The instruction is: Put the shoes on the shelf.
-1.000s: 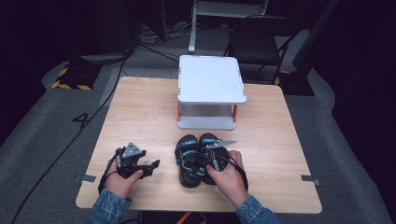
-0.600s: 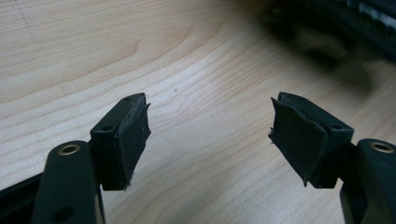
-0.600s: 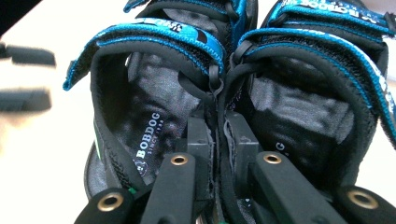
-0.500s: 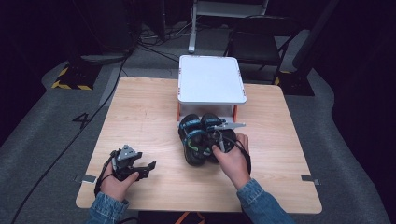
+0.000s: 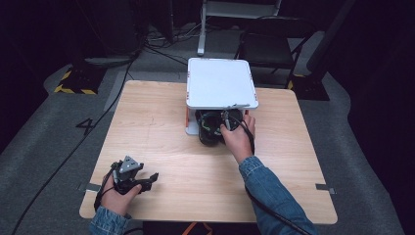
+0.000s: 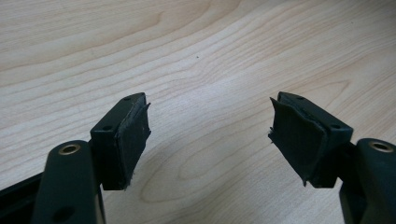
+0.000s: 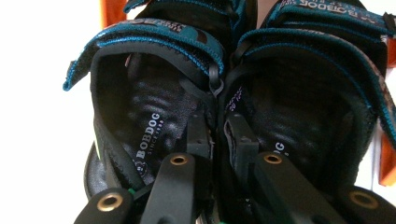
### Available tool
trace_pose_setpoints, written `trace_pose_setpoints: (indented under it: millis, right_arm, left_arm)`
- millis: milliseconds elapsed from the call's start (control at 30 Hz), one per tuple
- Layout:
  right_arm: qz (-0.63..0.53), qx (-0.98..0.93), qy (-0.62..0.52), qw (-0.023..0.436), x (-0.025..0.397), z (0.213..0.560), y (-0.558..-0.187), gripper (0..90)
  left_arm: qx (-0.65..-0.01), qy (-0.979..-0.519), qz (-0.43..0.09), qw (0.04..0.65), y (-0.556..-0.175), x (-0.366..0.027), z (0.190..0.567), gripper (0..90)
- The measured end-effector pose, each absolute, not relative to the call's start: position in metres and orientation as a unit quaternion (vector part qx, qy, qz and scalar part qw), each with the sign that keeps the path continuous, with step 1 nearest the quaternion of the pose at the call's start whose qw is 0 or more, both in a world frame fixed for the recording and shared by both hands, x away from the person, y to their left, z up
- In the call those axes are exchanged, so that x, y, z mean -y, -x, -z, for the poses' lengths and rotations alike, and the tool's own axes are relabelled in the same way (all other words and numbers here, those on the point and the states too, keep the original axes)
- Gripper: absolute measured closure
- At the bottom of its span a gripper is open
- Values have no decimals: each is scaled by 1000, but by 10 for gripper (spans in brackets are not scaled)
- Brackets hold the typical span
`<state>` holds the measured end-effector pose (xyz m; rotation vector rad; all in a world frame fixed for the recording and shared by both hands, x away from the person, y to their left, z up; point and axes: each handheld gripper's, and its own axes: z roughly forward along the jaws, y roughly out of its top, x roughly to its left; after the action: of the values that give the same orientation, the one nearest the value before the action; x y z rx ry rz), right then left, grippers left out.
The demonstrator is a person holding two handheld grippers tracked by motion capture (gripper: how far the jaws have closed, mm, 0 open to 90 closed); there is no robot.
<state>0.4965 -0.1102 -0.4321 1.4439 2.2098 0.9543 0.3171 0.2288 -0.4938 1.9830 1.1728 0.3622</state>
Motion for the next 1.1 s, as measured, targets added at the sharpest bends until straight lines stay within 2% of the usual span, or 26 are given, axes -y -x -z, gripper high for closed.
trace_pose_setpoints:
  millis: [100,267,367,400,533,667,800,933,1000,1033,1067,1100]
  right_arm:
    - [-335,-769,-509,195,108,441,-502,820]
    - [-346,-763,-504,212,107,444,-505,786]
    - [-395,-737,-479,266,110,447,-506,578]
    - [-413,-727,-479,268,112,445,-506,490]
    - [-419,-730,-465,273,118,437,-500,447]
    - [-458,-722,-455,248,134,429,-486,388]
    - [-488,-715,-441,238,156,423,-462,412]
    - [-464,-746,-407,251,172,423,-446,366]
    - [-463,-751,-419,214,179,426,-438,406]
    - [-470,-751,-418,200,181,427,-435,353]
    - [-460,-759,-410,212,184,428,-432,333]
    - [-450,-763,-409,220,186,429,-429,358]
  left_arm:
    - [-454,-787,-138,394,-317,-227,494,279]
    - [-448,-792,-143,390,-319,-225,494,280]
    - [-446,-791,-143,393,-319,-223,493,280]
    - [-446,-793,-141,392,-319,-223,493,280]
    - [-445,-793,-140,392,-322,-221,493,280]
    - [-440,-797,-137,391,-325,-215,493,280]
    - [-431,-799,-145,393,-329,-206,489,280]
    - [-417,-800,-159,401,-331,-195,482,303]
    - [-411,-802,-159,403,-334,-190,478,304]
    - [-409,-803,-157,405,-335,-186,477,304]
    - [-406,-804,-159,405,-338,-183,475,304]
    - [-403,-805,-159,405,-341,-178,473,305]
